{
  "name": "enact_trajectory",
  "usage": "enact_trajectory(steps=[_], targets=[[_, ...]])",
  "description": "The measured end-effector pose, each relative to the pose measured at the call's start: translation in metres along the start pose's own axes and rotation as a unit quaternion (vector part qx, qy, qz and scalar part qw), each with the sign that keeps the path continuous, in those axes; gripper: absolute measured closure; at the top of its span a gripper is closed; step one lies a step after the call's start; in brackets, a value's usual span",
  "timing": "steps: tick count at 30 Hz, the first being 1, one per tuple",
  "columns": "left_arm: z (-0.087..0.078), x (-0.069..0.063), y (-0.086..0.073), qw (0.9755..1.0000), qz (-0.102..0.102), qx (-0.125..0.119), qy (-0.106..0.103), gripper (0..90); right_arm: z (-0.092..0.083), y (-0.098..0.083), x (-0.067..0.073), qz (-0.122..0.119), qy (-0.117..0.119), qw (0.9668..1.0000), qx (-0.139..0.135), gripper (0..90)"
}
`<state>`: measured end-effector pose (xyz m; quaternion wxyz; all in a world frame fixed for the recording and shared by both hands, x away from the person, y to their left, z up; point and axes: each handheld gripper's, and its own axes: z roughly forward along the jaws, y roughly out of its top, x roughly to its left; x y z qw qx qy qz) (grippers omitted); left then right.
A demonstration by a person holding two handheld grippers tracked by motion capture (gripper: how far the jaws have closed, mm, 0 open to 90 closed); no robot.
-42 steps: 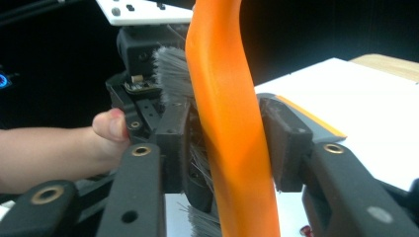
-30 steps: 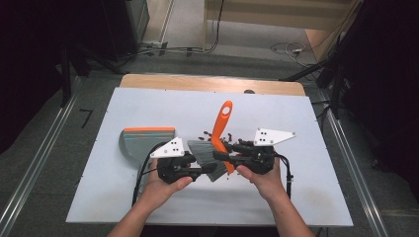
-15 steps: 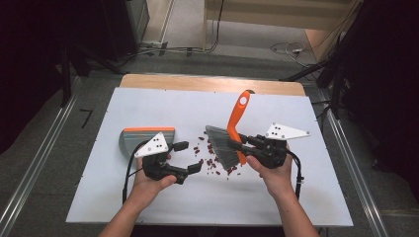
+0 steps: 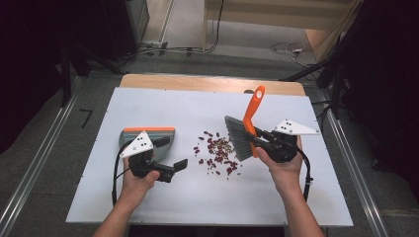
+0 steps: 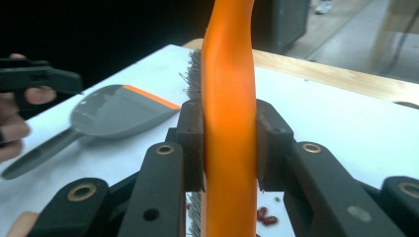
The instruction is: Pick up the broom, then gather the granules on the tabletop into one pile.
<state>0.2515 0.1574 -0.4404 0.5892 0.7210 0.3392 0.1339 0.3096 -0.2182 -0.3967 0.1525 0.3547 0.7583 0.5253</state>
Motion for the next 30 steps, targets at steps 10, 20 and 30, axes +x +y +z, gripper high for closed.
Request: enact_trajectory(steps=[10, 20, 30], targets=[[-0.010, 0.004, -0.001, 0.9999, 0.007, -0.002, 0.010, 0.0, 0.001, -0.004, -0.010, 0.009, -0.035, 0.9993, 0.011, 68.2], [-0.025, 0.008, -0.005, 0.9994, 0.020, 0.003, 0.027, 0.0, -0.003, -0.004, -0.024, 0.019, -0.068, 0.9970, 0.032, 68.2], [-0.044, 0.013, -0.022, 0.9986, 0.009, 0.003, 0.053, 0.0, -0.001, -0.002, -0.046, 0.014, -0.112, 0.9897, 0.089, 68.2]])
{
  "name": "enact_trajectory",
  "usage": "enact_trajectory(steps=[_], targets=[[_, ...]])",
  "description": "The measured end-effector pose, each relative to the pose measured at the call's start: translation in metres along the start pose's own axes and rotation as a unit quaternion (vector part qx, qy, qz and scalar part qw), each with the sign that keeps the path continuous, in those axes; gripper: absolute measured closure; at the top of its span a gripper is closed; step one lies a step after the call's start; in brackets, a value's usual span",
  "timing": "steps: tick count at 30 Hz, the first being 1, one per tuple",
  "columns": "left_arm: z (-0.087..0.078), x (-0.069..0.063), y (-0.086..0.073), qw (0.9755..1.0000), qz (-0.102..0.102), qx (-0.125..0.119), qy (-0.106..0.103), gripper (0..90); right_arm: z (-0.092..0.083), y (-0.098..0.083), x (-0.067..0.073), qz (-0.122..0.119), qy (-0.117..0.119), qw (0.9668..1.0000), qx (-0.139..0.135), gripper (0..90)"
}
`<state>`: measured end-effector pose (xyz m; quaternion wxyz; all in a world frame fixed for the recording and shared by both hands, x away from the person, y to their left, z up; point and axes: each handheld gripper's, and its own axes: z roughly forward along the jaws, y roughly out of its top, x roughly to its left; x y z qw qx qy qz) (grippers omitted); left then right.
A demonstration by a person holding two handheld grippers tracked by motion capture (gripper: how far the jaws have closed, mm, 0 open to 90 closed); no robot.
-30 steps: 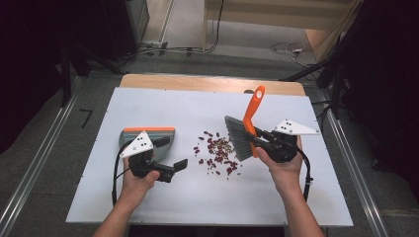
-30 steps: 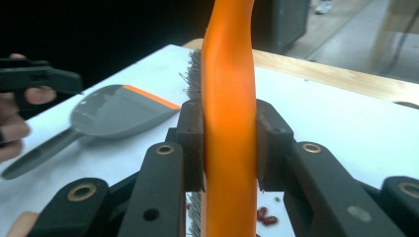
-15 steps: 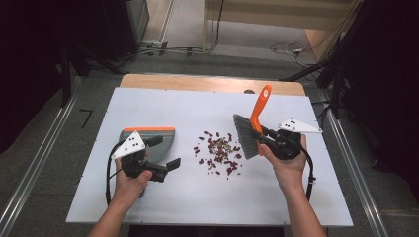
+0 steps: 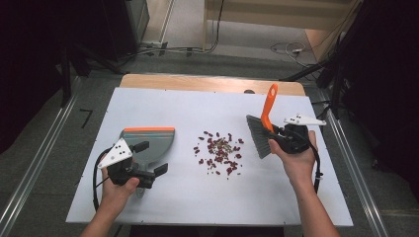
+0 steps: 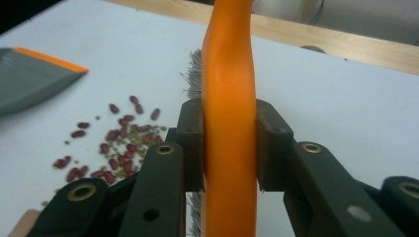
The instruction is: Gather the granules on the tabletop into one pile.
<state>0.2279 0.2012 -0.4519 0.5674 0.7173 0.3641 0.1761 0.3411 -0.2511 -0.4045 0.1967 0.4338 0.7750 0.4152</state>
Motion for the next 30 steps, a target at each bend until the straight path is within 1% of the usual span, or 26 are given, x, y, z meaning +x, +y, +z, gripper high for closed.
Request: enact_trajectory(steps=[1, 3, 5, 7, 10, 11, 14, 16, 18, 19, 21, 23, 25, 26, 28, 30], targets=[[-0.001, 0.001, -0.001, 1.0000, -0.001, -0.001, 0.001, 0.0, 0.001, 0.001, -0.001, -0.006, -0.007, 0.9999, 0.005, 68.2], [-0.002, 0.002, -0.002, 1.0000, -0.005, -0.003, 0.002, 0.0, 0.004, 0.003, -0.005, -0.007, -0.015, 0.9997, 0.016, 68.2], [-0.002, 0.002, -0.002, 1.0000, -0.001, -0.003, 0.002, 0.0, 0.006, 0.005, -0.007, -0.008, -0.025, 0.9994, 0.025, 68.2], [-0.002, 0.002, -0.004, 1.0000, 0.002, 0.001, 0.002, 0.0, 0.011, 0.008, -0.010, -0.015, -0.039, 0.9985, 0.036, 68.2], [-0.001, 0.001, -0.006, 1.0000, 0.004, 0.002, -0.004, 0.0, 0.020, 0.012, -0.012, -0.023, -0.048, 0.9970, 0.055, 68.2], [-0.001, 0.001, -0.006, 1.0000, 0.002, -0.001, -0.005, 0.0, 0.023, 0.013, -0.012, -0.026, -0.049, 0.9967, 0.059, 68.2], [-0.002, 0.003, -0.008, 1.0000, -0.001, -0.002, -0.008, 0.0, 0.034, 0.018, -0.011, -0.037, -0.060, 0.9945, 0.077, 68.2], [-0.003, 0.004, -0.009, 0.9999, -0.008, -0.004, -0.005, 0.0, 0.043, 0.022, -0.008, -0.050, -0.068, 0.9925, 0.089, 68.2], [-0.004, 0.005, -0.009, 0.9999, -0.013, -0.006, -0.003, 0.0, 0.051, 0.027, -0.006, -0.064, -0.072, 0.9899, 0.104, 68.1], [-0.005, 0.006, -0.009, 0.9999, -0.012, -0.006, -0.001, 0.0, 0.054, 0.028, -0.004, -0.068, -0.074, 0.9889, 0.109, 68.2], [-0.006, 0.006, -0.009, 0.9999, -0.011, -0.007, 0.002, 0.0, 0.064, 0.032, -0.001, -0.083, -0.080, 0.9852, 0.126, 68.2], [-0.007, 0.007, -0.009, 0.9999, -0.011, -0.008, 0.001, 0.0, 0.073, 0.035, 0.003, -0.094, -0.086, 0.9816, 0.142, 68.2], [-0.007, 0.007, -0.009, 0.9999, -0.009, -0.006, 0.002, 0.0, 0.080, 0.038, 0.007, -0.105, -0.091, 0.9782, 0.154, 68.2], [-0.007, 0.007, -0.009, 0.9999, -0.009, -0.006, 0.002, 0.0, 0.085, 0.039, 0.010, -0.110, -0.095, 0.9760, 0.163, 68.2], [-0.008, 0.008, -0.009, 0.9999, -0.009, -0.007, -0.001, 0.0, 0.092, 0.042, 0.014, -0.121, -0.100, 0.9726, 0.172, 68.2], [-0.008, 0.008, -0.010, 0.9999, -0.009, -0.007, -0.002, 0.0, 0.100, 0.043, 0.020, -0.137, -0.115, 0.9660, 0.186, 68.2]])
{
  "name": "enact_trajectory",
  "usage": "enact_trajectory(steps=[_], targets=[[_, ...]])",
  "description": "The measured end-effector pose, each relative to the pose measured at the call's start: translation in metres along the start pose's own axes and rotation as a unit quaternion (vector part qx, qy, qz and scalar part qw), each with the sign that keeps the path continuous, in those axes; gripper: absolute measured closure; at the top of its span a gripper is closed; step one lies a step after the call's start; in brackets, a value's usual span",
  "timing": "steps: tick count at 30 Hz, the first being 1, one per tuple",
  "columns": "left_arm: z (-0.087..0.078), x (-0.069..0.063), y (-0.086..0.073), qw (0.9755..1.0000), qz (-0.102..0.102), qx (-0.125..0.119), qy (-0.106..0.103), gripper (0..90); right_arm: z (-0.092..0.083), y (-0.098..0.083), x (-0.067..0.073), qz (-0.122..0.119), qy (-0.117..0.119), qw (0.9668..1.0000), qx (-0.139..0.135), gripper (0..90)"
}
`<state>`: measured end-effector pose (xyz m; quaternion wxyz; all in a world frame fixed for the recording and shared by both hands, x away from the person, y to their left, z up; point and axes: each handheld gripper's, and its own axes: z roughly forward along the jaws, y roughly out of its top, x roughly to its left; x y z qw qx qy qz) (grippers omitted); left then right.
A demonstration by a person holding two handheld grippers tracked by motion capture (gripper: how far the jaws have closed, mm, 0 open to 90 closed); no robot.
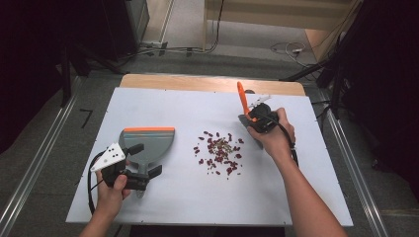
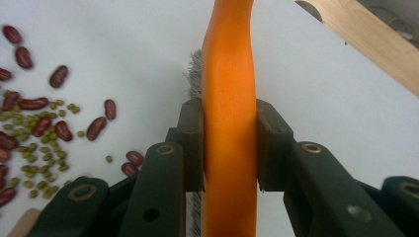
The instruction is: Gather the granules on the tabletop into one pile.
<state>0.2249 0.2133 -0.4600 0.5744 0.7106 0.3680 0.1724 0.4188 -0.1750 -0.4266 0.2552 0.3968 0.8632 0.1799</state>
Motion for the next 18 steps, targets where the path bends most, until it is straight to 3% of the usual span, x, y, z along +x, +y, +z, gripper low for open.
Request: enact_trajectory(steps=[7, 12, 18], targets=[[-0.001, -0.002, 0.000, 1.0000, 0.006, 0.001, 0.001, 0.0, 0.014, 0.020, 0.027, -0.054, -0.003, 0.9980, 0.034, 68.4], [0.000, -0.002, 0.000, 1.0000, 0.007, 0.001, 0.000, 0.0, 0.014, 0.025, 0.041, -0.069, 0.004, 0.9964, 0.049, 68.9], [0.001, -0.003, 0.001, 0.9999, 0.010, 0.004, -0.001, 0.0, 0.010, 0.022, 0.047, -0.078, 0.024, 0.9954, 0.050, 69.3]])
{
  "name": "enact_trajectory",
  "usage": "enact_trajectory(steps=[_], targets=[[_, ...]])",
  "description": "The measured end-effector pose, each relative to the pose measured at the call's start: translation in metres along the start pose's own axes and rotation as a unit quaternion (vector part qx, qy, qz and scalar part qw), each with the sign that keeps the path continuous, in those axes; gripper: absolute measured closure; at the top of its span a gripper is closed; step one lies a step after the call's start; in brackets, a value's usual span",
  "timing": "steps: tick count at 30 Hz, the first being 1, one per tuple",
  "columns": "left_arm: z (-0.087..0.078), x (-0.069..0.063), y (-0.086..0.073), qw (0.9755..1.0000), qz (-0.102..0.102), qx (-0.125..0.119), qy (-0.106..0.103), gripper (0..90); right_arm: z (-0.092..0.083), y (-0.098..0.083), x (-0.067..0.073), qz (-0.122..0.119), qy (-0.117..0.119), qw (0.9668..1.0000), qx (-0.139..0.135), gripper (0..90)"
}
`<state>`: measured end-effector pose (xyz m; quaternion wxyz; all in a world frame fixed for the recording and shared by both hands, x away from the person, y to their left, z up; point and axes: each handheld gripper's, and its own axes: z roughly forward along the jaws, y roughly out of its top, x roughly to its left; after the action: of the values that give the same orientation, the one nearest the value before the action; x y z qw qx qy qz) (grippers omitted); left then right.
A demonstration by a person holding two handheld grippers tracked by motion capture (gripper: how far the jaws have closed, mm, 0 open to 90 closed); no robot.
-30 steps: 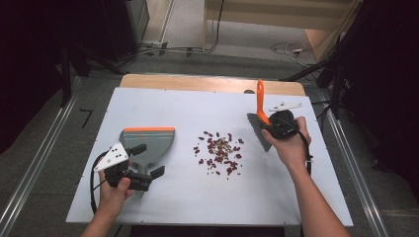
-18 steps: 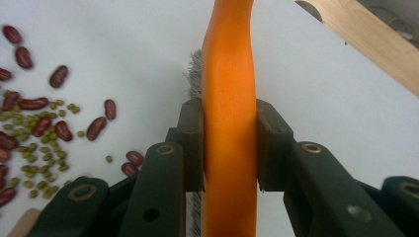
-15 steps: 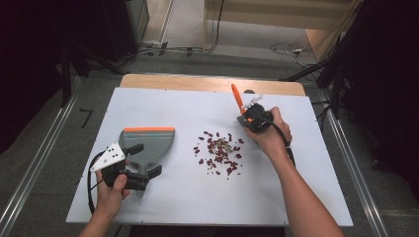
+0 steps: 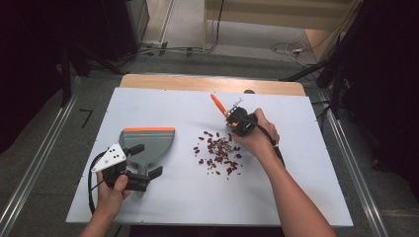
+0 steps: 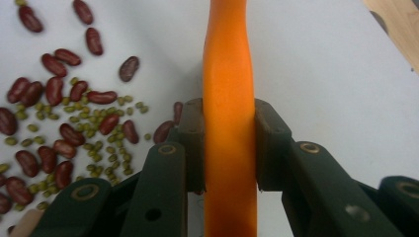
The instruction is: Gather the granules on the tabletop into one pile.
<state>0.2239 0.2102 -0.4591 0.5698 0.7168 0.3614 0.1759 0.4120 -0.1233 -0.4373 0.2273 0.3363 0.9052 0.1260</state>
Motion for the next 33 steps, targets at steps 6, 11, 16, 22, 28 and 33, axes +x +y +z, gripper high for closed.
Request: enact_trajectory(steps=[6, 11, 16, 22, 28, 33], targets=[[0.002, -0.001, 0.000, 1.0000, 0.002, 0.002, -0.002, 0.0, -0.005, -0.002, 0.012, -0.014, 0.020, 0.9997, -0.003, 69.3], [0.001, -0.001, -0.001, 1.0000, 0.002, 0.002, -0.002, 0.0, -0.011, -0.005, 0.019, -0.021, 0.039, 0.9990, -0.011, 69.3], [0.001, 0.000, -0.001, 1.0000, 0.001, 0.002, -0.001, 0.0, -0.017, -0.009, 0.028, -0.038, 0.053, 0.9978, -0.012, 69.3], [0.000, 0.000, 0.000, 1.0000, -0.003, -0.001, 0.001, 0.0, -0.025, -0.011, 0.029, -0.061, 0.056, 0.9964, -0.018, 69.2], [-0.001, 0.000, 0.000, 1.0000, -0.003, -0.002, 0.002, 0.0, -0.040, 0.003, 0.013, -0.056, 0.051, 0.9951, -0.064, 69.1], [-0.002, 0.001, 0.000, 1.0000, -0.006, -0.004, 0.003, 0.0, -0.027, 0.029, 0.006, -0.103, 0.039, 0.9907, -0.079, 69.2]])
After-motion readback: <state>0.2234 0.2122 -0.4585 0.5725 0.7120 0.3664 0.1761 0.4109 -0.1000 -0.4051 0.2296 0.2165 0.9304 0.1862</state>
